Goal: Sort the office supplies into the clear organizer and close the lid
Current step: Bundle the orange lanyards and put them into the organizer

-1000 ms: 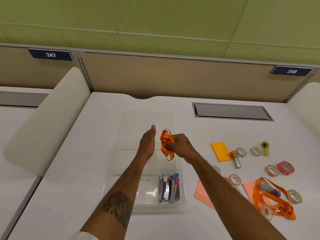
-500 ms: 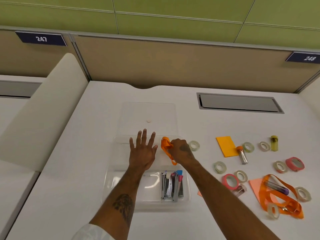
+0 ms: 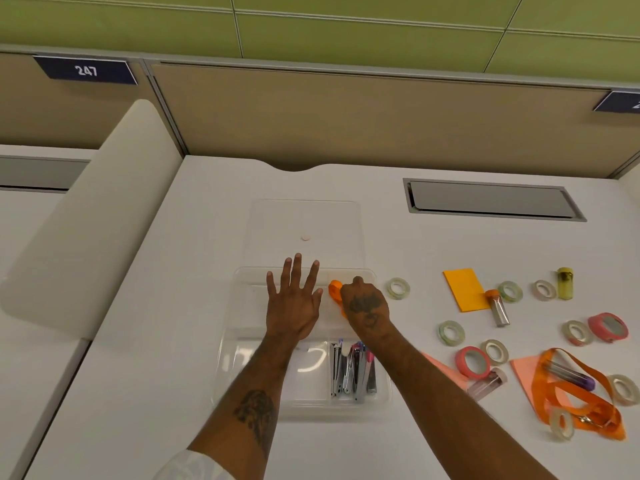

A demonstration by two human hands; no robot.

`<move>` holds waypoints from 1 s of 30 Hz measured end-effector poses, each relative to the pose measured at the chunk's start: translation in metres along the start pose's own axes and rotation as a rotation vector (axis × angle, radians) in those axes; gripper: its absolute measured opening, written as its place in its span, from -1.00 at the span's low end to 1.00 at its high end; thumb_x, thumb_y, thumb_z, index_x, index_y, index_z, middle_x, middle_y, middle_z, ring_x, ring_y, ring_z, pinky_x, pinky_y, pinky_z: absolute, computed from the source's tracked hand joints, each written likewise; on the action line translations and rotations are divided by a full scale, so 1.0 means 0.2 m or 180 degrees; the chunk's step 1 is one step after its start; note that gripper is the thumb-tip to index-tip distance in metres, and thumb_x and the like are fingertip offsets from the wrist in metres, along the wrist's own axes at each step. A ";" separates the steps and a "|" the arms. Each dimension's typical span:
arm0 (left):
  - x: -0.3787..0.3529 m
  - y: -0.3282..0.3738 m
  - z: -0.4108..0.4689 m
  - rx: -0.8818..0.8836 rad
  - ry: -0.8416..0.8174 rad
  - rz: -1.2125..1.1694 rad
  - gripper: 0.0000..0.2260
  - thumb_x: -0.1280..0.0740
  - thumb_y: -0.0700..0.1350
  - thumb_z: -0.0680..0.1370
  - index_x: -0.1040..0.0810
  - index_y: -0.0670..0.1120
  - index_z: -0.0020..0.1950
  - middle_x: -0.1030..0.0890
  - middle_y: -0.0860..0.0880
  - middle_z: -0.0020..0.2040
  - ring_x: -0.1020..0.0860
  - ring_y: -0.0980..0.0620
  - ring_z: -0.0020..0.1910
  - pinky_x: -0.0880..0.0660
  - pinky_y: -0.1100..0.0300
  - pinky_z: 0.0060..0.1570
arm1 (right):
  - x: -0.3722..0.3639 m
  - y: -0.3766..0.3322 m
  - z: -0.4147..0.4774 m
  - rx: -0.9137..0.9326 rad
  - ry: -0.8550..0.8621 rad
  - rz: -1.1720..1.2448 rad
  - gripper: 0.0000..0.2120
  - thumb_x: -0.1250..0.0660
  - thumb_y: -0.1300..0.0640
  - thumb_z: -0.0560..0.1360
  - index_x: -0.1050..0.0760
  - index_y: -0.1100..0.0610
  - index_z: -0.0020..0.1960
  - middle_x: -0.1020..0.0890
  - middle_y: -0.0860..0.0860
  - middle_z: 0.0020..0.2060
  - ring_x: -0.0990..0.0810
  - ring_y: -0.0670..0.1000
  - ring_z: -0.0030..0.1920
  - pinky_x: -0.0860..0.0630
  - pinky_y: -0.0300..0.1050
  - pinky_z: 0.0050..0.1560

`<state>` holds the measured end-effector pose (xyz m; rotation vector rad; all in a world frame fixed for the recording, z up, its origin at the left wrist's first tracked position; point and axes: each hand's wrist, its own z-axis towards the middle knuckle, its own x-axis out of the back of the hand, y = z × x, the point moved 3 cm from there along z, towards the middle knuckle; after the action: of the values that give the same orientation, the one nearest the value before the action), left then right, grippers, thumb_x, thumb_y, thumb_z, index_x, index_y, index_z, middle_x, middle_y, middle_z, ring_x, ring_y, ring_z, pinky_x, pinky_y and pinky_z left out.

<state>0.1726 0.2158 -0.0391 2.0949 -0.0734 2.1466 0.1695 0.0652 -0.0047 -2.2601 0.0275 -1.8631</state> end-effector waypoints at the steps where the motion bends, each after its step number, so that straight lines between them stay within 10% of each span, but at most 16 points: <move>1: 0.00 0.00 0.00 -0.0002 0.0007 0.0037 -0.41 0.21 0.28 0.59 0.23 0.11 0.57 0.20 -0.10 0.59 0.18 -0.14 0.57 0.24 -0.27 0.46 | -0.01 0.01 0.00 -0.0077 -0.0091 0.0138 -0.59 -0.17 -0.12 0.59 -0.44 0.18 0.25 -0.56 0.14 0.13 -0.58 0.13 0.12 -0.47 -0.07 0.20; 6: 0.02 0.00 0.00 -0.0030 0.0007 0.0058 -0.40 0.29 0.29 0.56 0.21 0.11 0.57 0.18 -0.11 0.59 0.15 -0.15 0.58 0.24 -0.27 0.45 | -0.05 0.07 0.01 -0.0122 -0.0545 0.0461 -0.52 -0.24 -0.16 0.55 -0.41 0.18 0.29 -0.57 0.13 0.16 -0.56 0.08 0.15 -0.40 -0.15 0.27; 11: 0.05 0.01 0.00 -0.0085 0.0050 0.0157 -0.38 0.15 0.30 0.58 0.15 0.09 0.58 0.11 -0.13 0.60 0.12 -0.17 0.57 0.27 -0.29 0.43 | 0.06 0.10 -0.04 0.0182 0.0275 -0.0423 -0.53 -0.23 -0.14 0.56 -0.42 0.14 0.33 -0.49 0.18 0.27 -0.50 0.17 0.23 -0.49 0.05 0.19; 18: 0.18 0.07 0.00 -0.0340 0.0221 0.0365 -0.32 0.28 0.37 0.53 0.26 0.09 0.57 0.23 -0.13 0.59 0.22 -0.19 0.56 0.25 -0.31 0.45 | 0.16 0.29 -0.20 -0.0129 0.0571 -0.0665 -0.19 0.27 -0.47 0.42 0.22 -0.09 0.56 0.28 0.17 0.53 0.30 0.24 0.52 0.14 0.31 0.46; 30: 0.29 0.55 -0.07 -0.0918 0.0463 0.0115 -0.25 0.23 0.41 0.50 -0.01 0.03 0.59 0.00 -0.16 0.60 0.05 -0.21 0.57 0.14 -0.30 0.46 | 0.23 0.77 -0.64 -0.0826 0.0787 -0.0424 -0.25 0.18 -0.42 0.49 -0.03 -0.05 0.56 0.04 0.20 0.55 0.09 0.29 0.53 -0.02 0.40 0.43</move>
<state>0.1430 0.1131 0.0245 1.7873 -0.3831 2.1515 0.0722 -0.1121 0.0354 -2.2213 0.1704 -2.3214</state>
